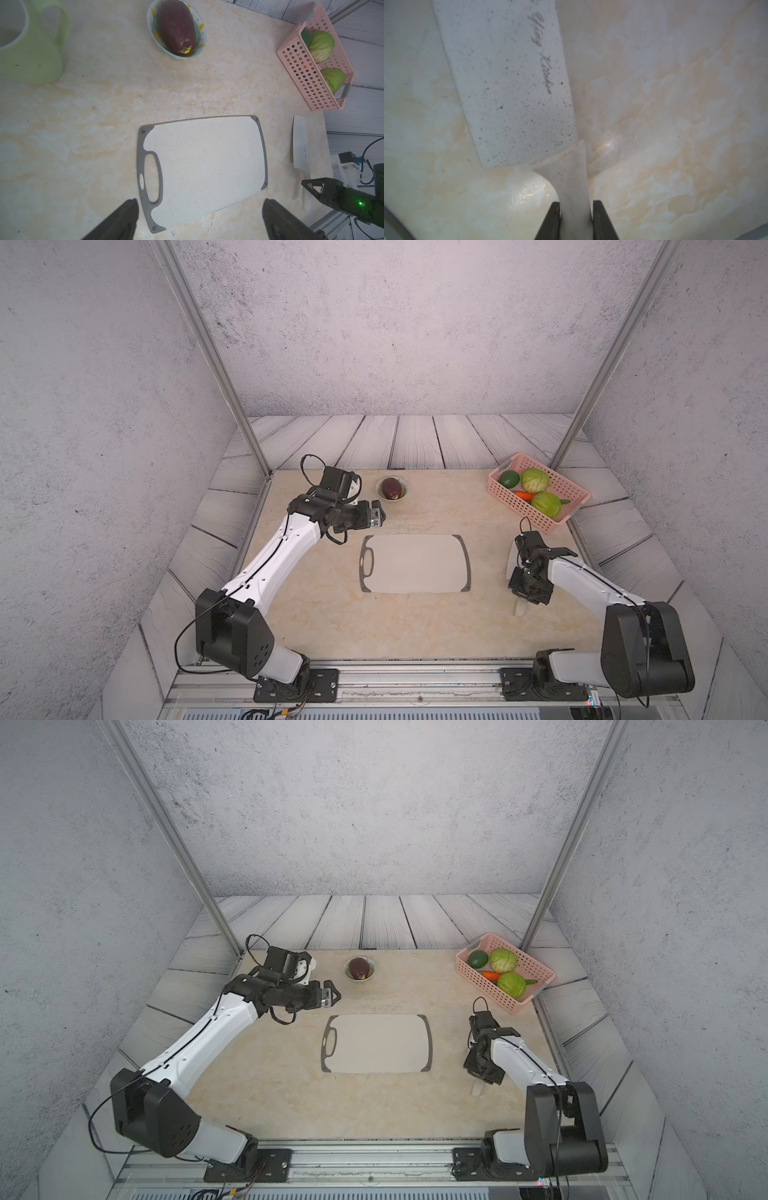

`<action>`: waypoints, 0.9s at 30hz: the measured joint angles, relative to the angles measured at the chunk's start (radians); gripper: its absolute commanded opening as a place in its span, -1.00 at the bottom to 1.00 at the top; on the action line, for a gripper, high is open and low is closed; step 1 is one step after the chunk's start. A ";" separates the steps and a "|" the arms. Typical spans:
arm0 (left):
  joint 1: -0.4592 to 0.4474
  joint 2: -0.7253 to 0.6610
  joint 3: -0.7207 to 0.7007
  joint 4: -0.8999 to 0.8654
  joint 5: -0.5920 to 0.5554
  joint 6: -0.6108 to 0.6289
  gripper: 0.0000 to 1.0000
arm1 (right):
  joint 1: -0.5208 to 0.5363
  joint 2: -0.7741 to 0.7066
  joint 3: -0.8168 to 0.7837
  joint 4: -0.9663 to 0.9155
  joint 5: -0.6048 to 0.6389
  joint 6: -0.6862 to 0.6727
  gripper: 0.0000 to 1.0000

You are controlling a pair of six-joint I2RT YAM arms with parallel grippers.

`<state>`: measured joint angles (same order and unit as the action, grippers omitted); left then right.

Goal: Align the knife with the edge of the cutting board
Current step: Pick up the knife at the center of the board.

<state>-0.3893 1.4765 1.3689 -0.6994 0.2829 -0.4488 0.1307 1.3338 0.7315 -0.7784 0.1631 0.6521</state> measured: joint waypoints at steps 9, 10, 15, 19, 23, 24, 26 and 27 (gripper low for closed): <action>0.000 0.005 0.002 -0.001 0.010 0.000 0.97 | 0.196 0.041 0.119 -0.105 0.162 0.004 -1.00; 0.000 0.005 0.002 0.000 0.013 0.000 0.97 | 0.216 0.054 0.132 -0.112 0.176 0.006 -1.00; 0.000 0.014 0.003 0.000 0.020 0.000 0.97 | 0.306 0.123 0.180 -0.154 0.251 0.018 -1.00; 0.000 0.026 0.003 -0.001 0.025 0.000 0.97 | 0.358 0.161 0.212 -0.190 0.305 0.031 -1.00; 0.000 0.042 0.004 -0.001 0.039 -0.001 0.97 | 0.407 0.185 0.243 -0.227 0.360 0.047 -1.00; 0.000 0.047 0.005 -0.001 0.043 -0.001 0.97 | 0.420 0.190 0.249 -0.237 0.374 0.053 -1.00; 0.000 0.056 0.007 -0.001 0.051 -0.002 0.97 | 0.454 0.203 0.267 -0.260 0.410 0.064 -1.00; 0.000 0.058 0.008 -0.001 0.053 -0.002 0.97 | 0.469 0.213 0.274 -0.270 0.425 0.071 -1.00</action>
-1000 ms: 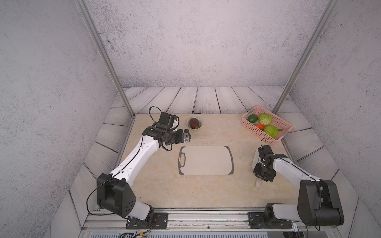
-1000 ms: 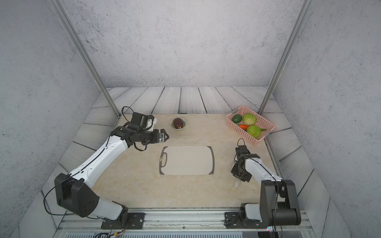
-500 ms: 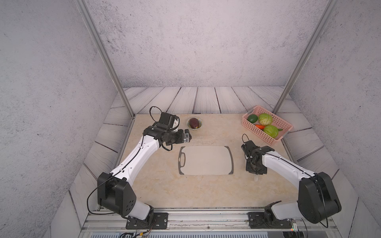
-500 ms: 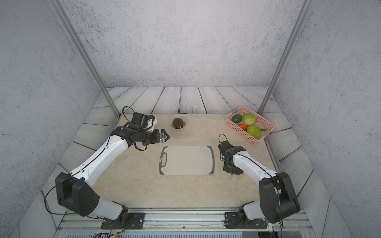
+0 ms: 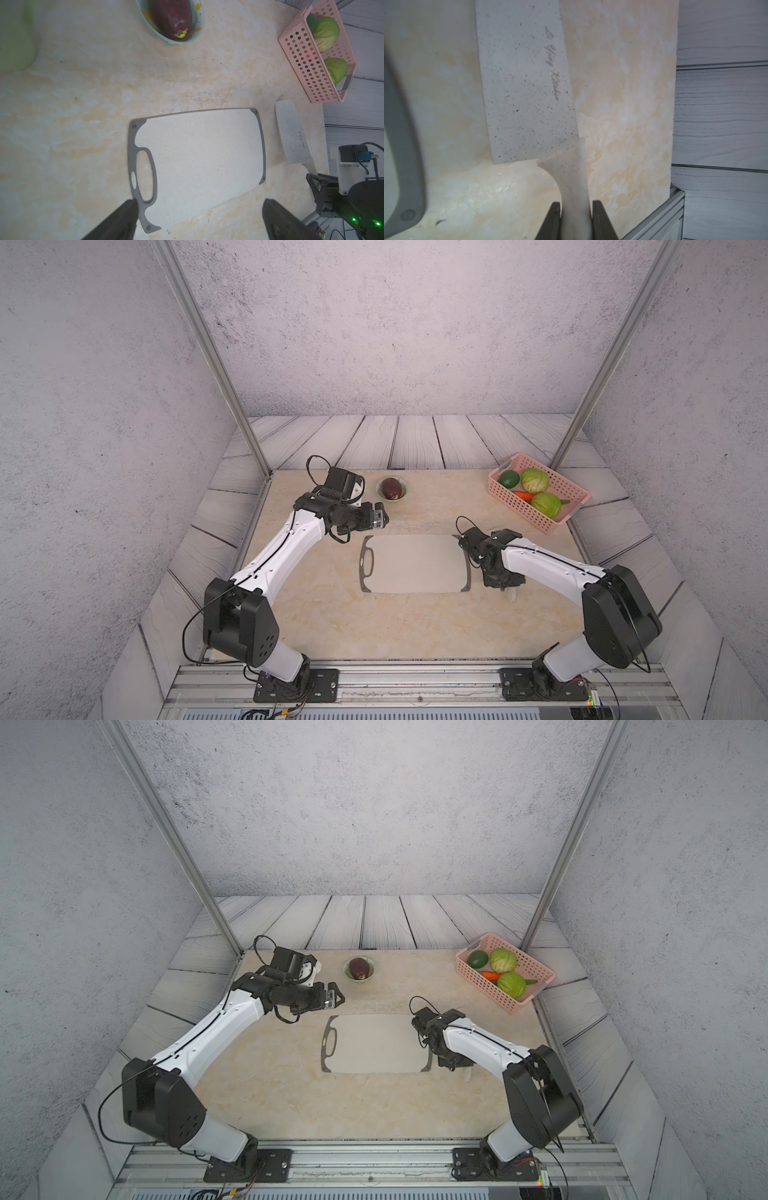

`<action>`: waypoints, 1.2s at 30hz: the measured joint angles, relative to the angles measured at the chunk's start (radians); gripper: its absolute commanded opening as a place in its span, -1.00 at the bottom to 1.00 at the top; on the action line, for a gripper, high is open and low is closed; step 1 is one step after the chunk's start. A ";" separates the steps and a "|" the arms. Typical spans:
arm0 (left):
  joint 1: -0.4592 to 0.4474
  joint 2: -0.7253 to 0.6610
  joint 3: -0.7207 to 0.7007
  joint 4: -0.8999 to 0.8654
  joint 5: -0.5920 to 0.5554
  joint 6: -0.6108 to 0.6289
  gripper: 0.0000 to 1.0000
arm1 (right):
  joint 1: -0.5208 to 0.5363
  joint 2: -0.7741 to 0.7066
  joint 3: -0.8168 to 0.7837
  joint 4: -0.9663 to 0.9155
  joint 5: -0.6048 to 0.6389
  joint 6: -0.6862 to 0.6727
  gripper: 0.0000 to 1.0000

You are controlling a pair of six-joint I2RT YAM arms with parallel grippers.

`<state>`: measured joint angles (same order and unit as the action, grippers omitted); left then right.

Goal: Align the knife with the edge of the cutting board
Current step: Pick up the knife at the center of the board, then place the knife on the work surface.

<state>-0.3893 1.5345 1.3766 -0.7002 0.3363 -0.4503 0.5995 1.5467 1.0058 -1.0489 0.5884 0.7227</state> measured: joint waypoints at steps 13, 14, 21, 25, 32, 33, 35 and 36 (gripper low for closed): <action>0.008 0.005 0.005 -0.009 -0.013 -0.011 0.97 | 0.181 0.204 0.103 -0.121 0.167 0.123 -1.00; 0.014 0.005 0.005 -0.009 -0.018 -0.018 0.97 | 0.193 0.217 0.109 -0.127 0.174 0.133 -1.00; 0.083 -0.024 0.005 -0.008 -0.068 -0.065 0.97 | 0.254 0.306 0.176 -0.208 0.240 0.196 -1.00; 0.113 -0.047 0.004 -0.007 -0.083 -0.090 0.97 | 0.283 0.352 0.226 -0.262 0.268 0.219 -1.00; 0.142 -0.068 -0.007 -0.006 -0.089 -0.114 0.97 | 0.334 0.490 0.348 -0.382 0.327 0.282 -1.00; 0.144 -0.068 -0.008 -0.006 -0.089 -0.115 0.97 | 0.338 0.500 0.354 -0.393 0.332 0.289 -1.00; 0.146 -0.068 -0.008 -0.006 -0.089 -0.118 0.97 | 0.344 0.511 0.365 -0.412 0.340 0.299 -1.00; 0.147 -0.068 -0.008 -0.006 -0.088 -0.119 0.97 | 0.347 0.513 0.372 -0.422 0.343 0.299 -1.00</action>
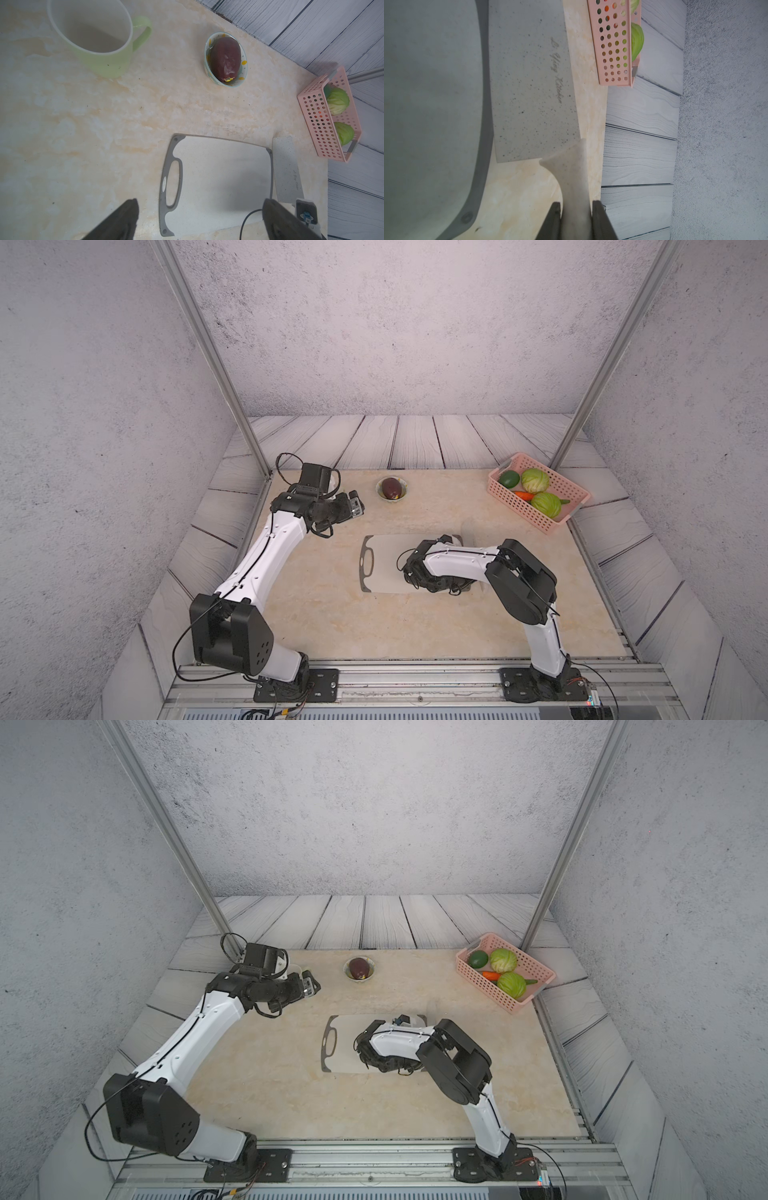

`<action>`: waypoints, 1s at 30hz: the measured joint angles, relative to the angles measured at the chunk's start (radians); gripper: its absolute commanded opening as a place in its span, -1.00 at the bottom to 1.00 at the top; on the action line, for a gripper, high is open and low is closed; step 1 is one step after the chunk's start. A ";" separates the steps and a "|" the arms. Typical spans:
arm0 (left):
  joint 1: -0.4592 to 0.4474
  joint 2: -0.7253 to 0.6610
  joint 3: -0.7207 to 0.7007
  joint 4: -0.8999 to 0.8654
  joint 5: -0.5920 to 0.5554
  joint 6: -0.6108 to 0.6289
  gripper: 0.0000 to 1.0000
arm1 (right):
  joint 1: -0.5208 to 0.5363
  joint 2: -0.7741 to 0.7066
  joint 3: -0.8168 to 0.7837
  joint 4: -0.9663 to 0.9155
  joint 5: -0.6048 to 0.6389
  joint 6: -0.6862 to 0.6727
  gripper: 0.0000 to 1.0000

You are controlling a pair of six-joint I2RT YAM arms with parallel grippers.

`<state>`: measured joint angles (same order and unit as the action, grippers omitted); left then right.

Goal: Align the knife with the edge of the cutting board
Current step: Place the knife on the work surface.

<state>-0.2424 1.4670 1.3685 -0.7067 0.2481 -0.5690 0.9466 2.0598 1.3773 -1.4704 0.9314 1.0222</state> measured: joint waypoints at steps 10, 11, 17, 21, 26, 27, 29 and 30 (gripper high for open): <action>0.022 0.000 0.000 0.000 0.011 -0.007 0.97 | 0.057 0.090 0.093 -0.104 0.046 0.025 -0.99; 0.024 0.000 0.000 0.000 0.011 -0.008 0.97 | 0.063 0.104 0.102 -0.115 0.049 0.028 -0.98; 0.036 0.000 0.000 0.000 0.011 -0.013 0.97 | 0.086 0.163 0.158 -0.150 0.060 0.043 -0.92; 0.044 0.000 0.000 0.000 0.016 -0.015 0.97 | 0.099 0.198 0.202 -0.150 0.061 0.044 -0.87; 0.051 0.000 0.000 0.000 0.024 -0.016 0.97 | 0.112 0.241 0.247 -0.150 0.070 0.044 -0.83; 0.053 0.000 0.000 0.000 0.026 -0.016 0.97 | 0.114 0.245 0.255 -0.150 0.070 0.043 -0.82; 0.055 0.000 -0.001 0.000 0.028 -0.016 0.97 | 0.120 0.254 0.275 -0.150 0.070 0.040 -0.78; 0.057 0.000 -0.001 0.000 0.029 -0.017 0.97 | 0.124 0.260 0.285 -0.150 0.070 0.039 -0.76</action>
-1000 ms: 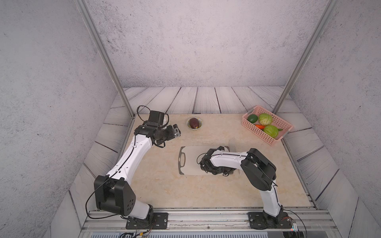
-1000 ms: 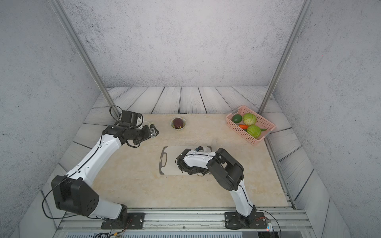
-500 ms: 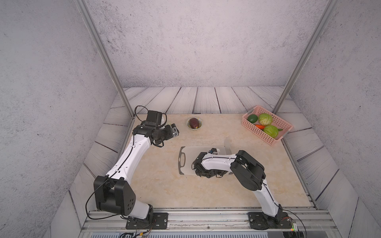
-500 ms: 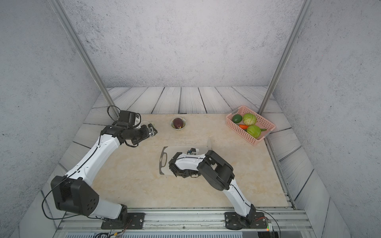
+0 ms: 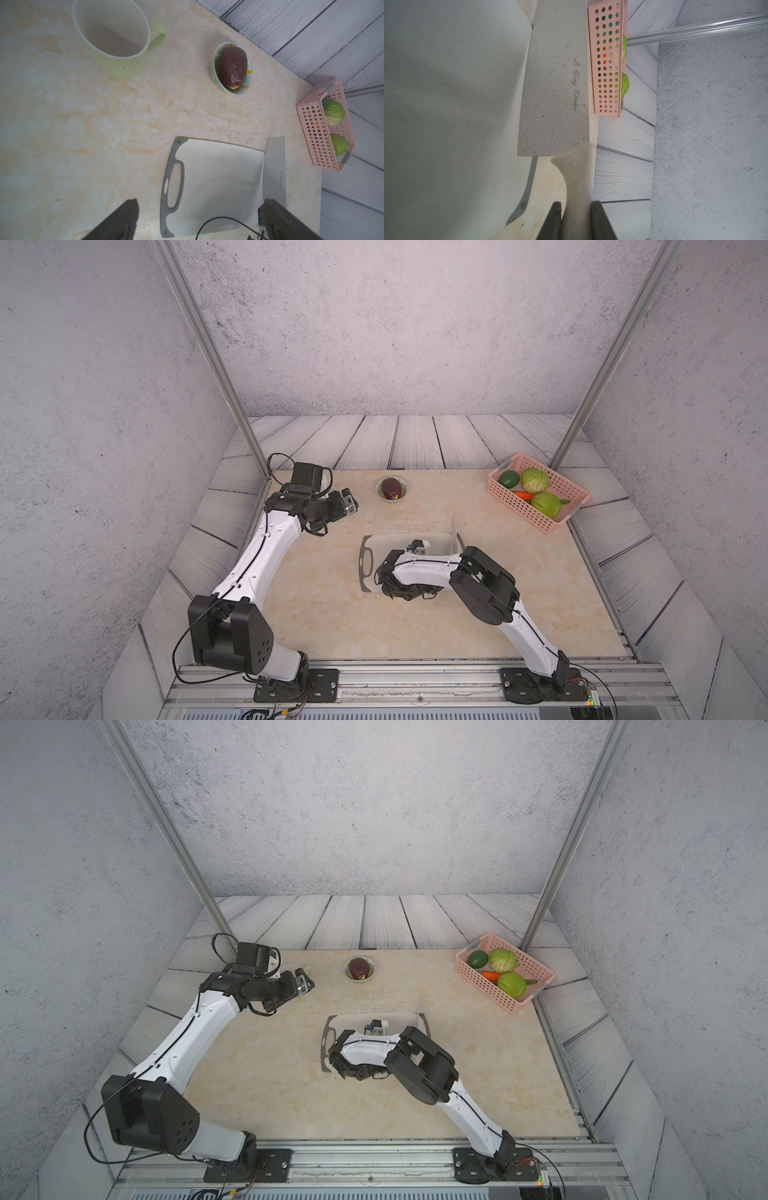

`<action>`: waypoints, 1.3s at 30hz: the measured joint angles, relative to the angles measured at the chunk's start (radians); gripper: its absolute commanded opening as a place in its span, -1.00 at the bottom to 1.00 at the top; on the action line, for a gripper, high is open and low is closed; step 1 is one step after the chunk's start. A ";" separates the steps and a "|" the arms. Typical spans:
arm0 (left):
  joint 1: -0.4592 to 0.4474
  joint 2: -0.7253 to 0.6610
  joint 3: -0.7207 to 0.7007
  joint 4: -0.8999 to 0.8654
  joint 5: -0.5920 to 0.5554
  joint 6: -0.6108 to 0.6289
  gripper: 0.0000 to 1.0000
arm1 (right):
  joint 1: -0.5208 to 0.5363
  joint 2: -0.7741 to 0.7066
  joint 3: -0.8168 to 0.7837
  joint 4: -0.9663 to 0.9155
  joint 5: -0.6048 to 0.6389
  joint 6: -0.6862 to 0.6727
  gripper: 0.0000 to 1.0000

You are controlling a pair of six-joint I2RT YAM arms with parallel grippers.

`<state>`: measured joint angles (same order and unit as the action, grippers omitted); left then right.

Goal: Align the knife with the edge of the cutting board
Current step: Place the knife on the work surface.

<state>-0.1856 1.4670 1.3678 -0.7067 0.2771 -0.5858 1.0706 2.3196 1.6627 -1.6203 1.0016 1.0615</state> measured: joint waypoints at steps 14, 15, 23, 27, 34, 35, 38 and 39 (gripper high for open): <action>0.007 0.000 0.000 0.000 0.002 -0.006 0.97 | 0.024 0.045 0.031 0.032 -0.058 -0.103 -0.48; 0.007 0.000 0.000 0.000 0.002 -0.006 0.97 | 0.024 0.044 0.031 0.040 -0.065 -0.111 -0.45; 0.007 0.000 0.000 0.000 0.004 -0.006 0.97 | 0.027 -0.057 -0.077 0.235 -0.176 -0.234 0.02; 0.007 0.000 0.000 0.000 0.008 -0.006 0.97 | 0.027 -0.194 -0.138 0.362 -0.261 -0.303 0.24; 0.008 0.002 0.000 0.008 0.034 -0.005 0.97 | 0.027 -0.282 -0.146 0.450 -0.318 -0.365 0.53; 0.009 0.003 0.000 0.008 0.039 -0.005 0.97 | 0.027 -0.282 -0.146 0.456 -0.324 -0.371 0.55; 0.009 0.010 0.000 0.009 0.053 -0.005 0.97 | 0.027 -0.287 -0.151 0.478 -0.347 -0.392 0.62; 0.009 0.011 0.000 0.009 0.056 -0.005 0.97 | 0.027 -0.294 -0.157 0.492 -0.360 -0.401 0.64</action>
<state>-0.1764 1.4784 1.3674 -0.6979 0.3332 -0.5911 1.0973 2.0258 1.5059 -1.1286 0.6415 0.6609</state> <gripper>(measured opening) 0.984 0.798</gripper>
